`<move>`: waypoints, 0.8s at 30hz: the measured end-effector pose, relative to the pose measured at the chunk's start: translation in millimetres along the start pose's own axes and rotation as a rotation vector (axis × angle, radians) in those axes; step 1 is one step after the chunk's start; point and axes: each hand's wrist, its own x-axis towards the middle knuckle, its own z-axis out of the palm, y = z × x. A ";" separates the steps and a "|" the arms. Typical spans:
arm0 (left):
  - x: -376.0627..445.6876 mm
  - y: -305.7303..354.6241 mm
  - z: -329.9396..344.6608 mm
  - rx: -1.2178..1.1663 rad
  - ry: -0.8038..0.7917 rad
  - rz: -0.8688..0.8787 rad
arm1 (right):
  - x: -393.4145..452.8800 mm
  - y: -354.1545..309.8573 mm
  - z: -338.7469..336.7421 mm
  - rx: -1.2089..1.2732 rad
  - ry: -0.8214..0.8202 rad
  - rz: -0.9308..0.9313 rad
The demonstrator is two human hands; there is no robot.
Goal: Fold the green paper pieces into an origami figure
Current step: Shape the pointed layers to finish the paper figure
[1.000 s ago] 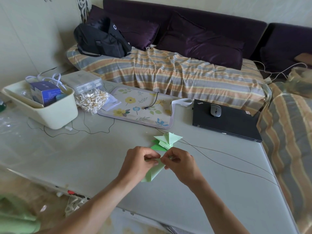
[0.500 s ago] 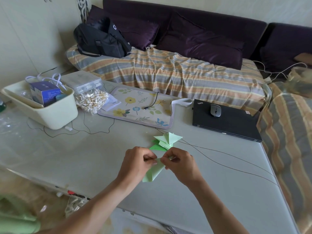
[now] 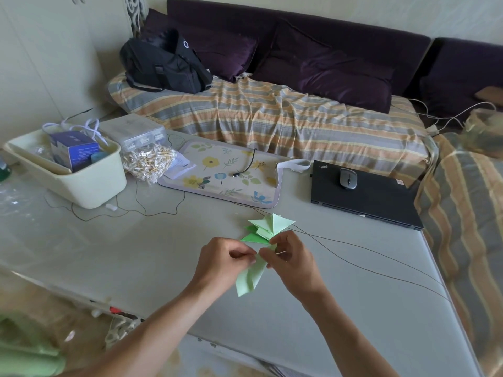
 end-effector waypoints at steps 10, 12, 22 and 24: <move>-1.9 8.6 -1.3 -0.468 -0.102 -0.348 | 0.6 4.3 1.7 0.187 -0.282 0.124; -0.8 9.3 -0.6 -0.424 -0.107 -0.320 | 0.2 4.8 -0.1 0.158 -0.306 0.121; 1.1 3.2 0.9 -0.416 -0.052 -0.179 | -2.5 8.4 5.9 0.086 -0.404 0.092; 1.9 2.9 1.1 -0.438 -0.045 -0.190 | -2.2 9.0 6.1 0.100 -0.400 0.092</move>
